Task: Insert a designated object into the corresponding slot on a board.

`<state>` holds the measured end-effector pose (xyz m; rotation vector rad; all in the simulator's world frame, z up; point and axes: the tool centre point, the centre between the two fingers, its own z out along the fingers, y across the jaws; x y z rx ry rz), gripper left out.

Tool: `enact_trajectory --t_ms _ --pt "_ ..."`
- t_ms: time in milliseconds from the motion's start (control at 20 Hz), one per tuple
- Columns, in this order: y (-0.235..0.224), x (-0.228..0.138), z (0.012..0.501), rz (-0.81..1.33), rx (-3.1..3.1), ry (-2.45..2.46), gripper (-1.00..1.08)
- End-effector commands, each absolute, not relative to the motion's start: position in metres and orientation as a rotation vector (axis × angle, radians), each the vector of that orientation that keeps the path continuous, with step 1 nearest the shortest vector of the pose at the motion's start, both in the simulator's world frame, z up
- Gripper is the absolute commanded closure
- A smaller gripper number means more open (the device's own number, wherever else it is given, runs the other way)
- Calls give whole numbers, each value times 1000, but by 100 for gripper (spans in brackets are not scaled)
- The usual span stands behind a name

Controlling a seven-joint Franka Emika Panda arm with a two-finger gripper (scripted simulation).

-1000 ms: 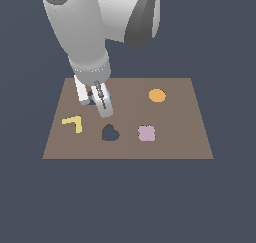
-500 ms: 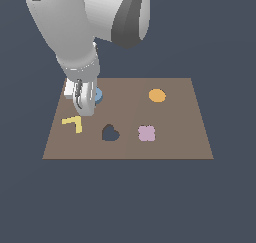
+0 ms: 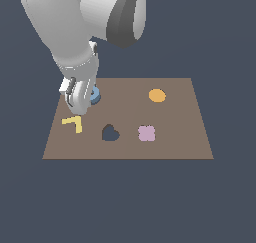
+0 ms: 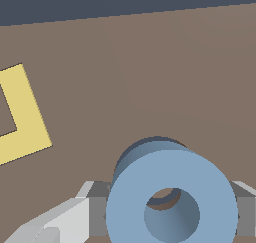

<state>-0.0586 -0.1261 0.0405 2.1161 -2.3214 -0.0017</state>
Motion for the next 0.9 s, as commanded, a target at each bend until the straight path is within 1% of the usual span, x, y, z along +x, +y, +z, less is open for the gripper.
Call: enact_trajectory --t_ms 0,350,400,850 --pt "-126 -59 41 -2 2116 -2321 108" --pt "-126 -59 31 -3 2111 -2327 108" --pt "-126 -59 31 -3 2111 -2327 -92" --pt "-126 -59 31 -3 2111 -2327 -92"
